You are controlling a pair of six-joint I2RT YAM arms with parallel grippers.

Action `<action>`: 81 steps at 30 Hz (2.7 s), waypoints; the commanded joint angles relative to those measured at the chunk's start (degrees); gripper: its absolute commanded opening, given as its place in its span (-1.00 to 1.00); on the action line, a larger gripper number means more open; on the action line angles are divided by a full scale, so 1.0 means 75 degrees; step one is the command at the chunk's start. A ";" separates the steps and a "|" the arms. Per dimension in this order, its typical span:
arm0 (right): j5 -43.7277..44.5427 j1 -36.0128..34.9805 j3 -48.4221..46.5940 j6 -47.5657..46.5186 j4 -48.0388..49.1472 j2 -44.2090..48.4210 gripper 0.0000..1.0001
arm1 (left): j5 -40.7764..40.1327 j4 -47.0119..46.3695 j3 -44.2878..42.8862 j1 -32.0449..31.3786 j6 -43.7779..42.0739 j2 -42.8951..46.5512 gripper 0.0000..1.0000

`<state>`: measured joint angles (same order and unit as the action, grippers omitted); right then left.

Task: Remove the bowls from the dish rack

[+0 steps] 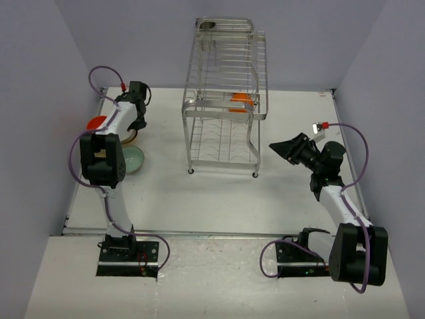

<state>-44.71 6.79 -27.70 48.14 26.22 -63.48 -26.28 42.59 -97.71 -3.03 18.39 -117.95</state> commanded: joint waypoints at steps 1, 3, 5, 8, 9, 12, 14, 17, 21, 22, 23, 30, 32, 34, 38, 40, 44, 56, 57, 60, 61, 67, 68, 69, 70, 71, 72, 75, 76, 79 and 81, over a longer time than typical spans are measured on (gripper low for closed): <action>-0.0180 0.0021 -0.0044 0.0062 0.0360 -0.0020 -0.04 | -0.0374 -0.0053 -0.0214 0.0029 0.0067 0.0714 -0.18; -0.0191 0.0033 -0.0068 0.0062 0.0348 -0.0055 -0.04 | -0.0398 -0.0088 -0.0214 0.0029 0.0126 0.0902 -0.09; -0.0180 0.0033 -0.0126 0.0085 0.0336 -0.0055 -0.04 | -0.0398 -0.0124 -0.0226 0.0017 0.0219 0.1171 -0.09; -0.0156 0.0044 -0.0232 0.0179 0.0301 -0.0043 -0.04 | -0.0375 -0.0241 -0.0296 0.0017 0.0313 0.1605 -0.07; -0.0133 0.0044 -0.0302 0.0191 0.0278 -0.0043 -0.03 | -0.0293 -0.0241 -0.0354 0.0017 0.0325 0.1687 -0.07; -0.0109 0.0068 -0.0582 0.0191 -0.0002 -0.0160 -0.03 | 0.0233 -0.0066 -0.0834 0.0017 0.0430 0.1922 -0.04; -0.0109 0.0068 -0.0817 0.0191 -0.0236 -0.0441 -0.03 | 0.1072 -0.0065 -0.1033 0.0029 0.0605 0.2027 -0.02; -0.0273 0.0056 -0.1600 0.0319 -0.0624 -0.1015 0.00 | 0.2711 -0.0322 -0.0999 -0.0006 0.1002 0.1981 -0.01; -0.0426 0.0033 -0.3205 -0.0101 -0.1922 -0.2092 0.04 | 0.5281 -0.1550 -0.0427 -0.0041 0.1799 0.1572 -0.03; -0.0460 0.0021 -0.3545 -0.0241 -0.2123 -0.2547 0.04 | 0.6016 -0.1913 -0.0205 -0.0076 0.2150 0.1513 -0.03; -0.0484 0.0021 -0.4175 -0.0289 -0.2461 -0.2772 0.04 | 0.6349 -0.2648 0.0157 -0.0123 0.2316 0.1431 -0.03; -0.0261 -0.0073 -0.6394 -0.0548 -0.3413 -0.4553 0.04 | 0.7721 -0.4621 0.0008 -0.0686 0.3218 -0.0033 -0.11; -0.0343 -0.0108 -0.7013 -0.0582 -0.3472 -0.4998 0.04 | 0.8191 -0.5485 0.0079 -0.0744 0.3593 -0.0221 -0.10; -0.0355 -0.0166 -0.7425 -0.0664 -0.3658 -0.5643 0.04 | 0.8355 -0.5969 0.0056 -0.0815 0.3793 -0.0468 -0.10; -0.0542 -0.0202 -0.8840 -0.0677 -0.3951 -0.6838 0.04 | 0.8718 -0.6673 -0.0330 -0.0838 0.4039 -0.1041 -0.08; -0.0695 -0.0272 -0.9291 -0.0688 -0.4035 -0.7506 0.05 | 0.8976 -0.6885 -0.0647 -0.0839 0.4180 -0.1451 -0.07; -0.0754 -0.0377 -1.0156 -0.0653 -0.4023 -0.8362 0.06 | 0.9386 -0.7880 -0.0905 -0.0839 0.4789 -0.2108 -0.03; -0.1269 -0.0752 -1.2816 -0.0208 -0.4444 -1.0529 0.15 | 1.0067 -0.9755 -0.1667 -0.1002 0.6229 -0.3409 0.04; -0.1223 -0.0811 -1.3085 -0.0185 -0.4480 -1.0613 0.15 | 1.0067 -1.0035 -0.1679 -0.1014 0.6336 -0.3456 0.04; -0.1082 -0.0846 -1.3216 0.0049 -0.4142 -1.0766 0.10 | 1.0079 -1.0202 -0.1796 -0.1038 0.6536 -0.3585 0.04; -0.1059 -0.0846 -1.3274 0.0120 -0.4105 -1.0801 0.09 | 1.0079 -1.0190 -0.1819 -0.1049 0.6536 -0.3609 0.04; -0.1140 -0.0846 -1.3696 0.0647 -0.3684 -1.1269 -0.13 | 0.9997 -1.0190 -0.1796 -0.1120 0.6524 -0.3586 0.04; -0.1175 -0.0846 -1.3732 0.0810 -0.3614 -1.1398 -0.17 | 0.9962 -1.0213 -0.1784 -0.1131 0.6536 -0.3586 0.04; -0.1187 -0.0869 -1.3883 0.0858 -0.3543 -1.1468 -0.18 | 0.9938 -1.0237 -0.1750 -0.1143 0.6536 -0.3574 0.04; -0.1187 -0.1067 -1.3965 0.0905 -0.3554 -1.1539 -0.20 | 0.9903 -1.0225 -0.1738 -0.1155 0.6548 -0.3562 0.04; -0.1176 -0.1092 -1.4117 0.0917 -0.3577 -1.1644 -0.22 | 0.9845 -1.0307 -0.1703 -0.1167 0.6571 -0.3551 0.04; -0.1141 -0.1139 -1.4165 0.0929 -0.3566 -1.1680 -0.22 | 0.9821 -1.0319 -0.1679 -0.1178 0.6571 -0.3527 0.04; -0.1082 -0.1221 -1.4410 0.1022 -0.3578 -1.1855 -0.24 | 0.9856 -1.0389 -0.1714 -0.1225 0.6630 -0.3527 0.04; -0.1070 -0.1244 -1.4481 0.1046 -0.3589 -1.1902 -0.24 | 0.9868 -1.0401 -0.1691 -0.1237 0.6653 -0.3527 0.04; -0.1059 -0.1338 -1.4646 0.1093 -0.3648 -1.2031 -0.24 | 0.9856 -1.0413 -0.1679 -0.1249 0.6642 -0.3480 0.04; -0.1023 -0.1420 -1.4600 0.1035 -0.3742 -1.2032 -0.24 | 0.9856 -1.0389 -0.1691 -0.1260 0.6630 -0.3480 0.04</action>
<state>-51.96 -2.55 -134.23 55.11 -2.22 -153.53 47.53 -32.29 -108.86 -12.14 67.51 -144.66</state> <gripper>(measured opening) 0.381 0.520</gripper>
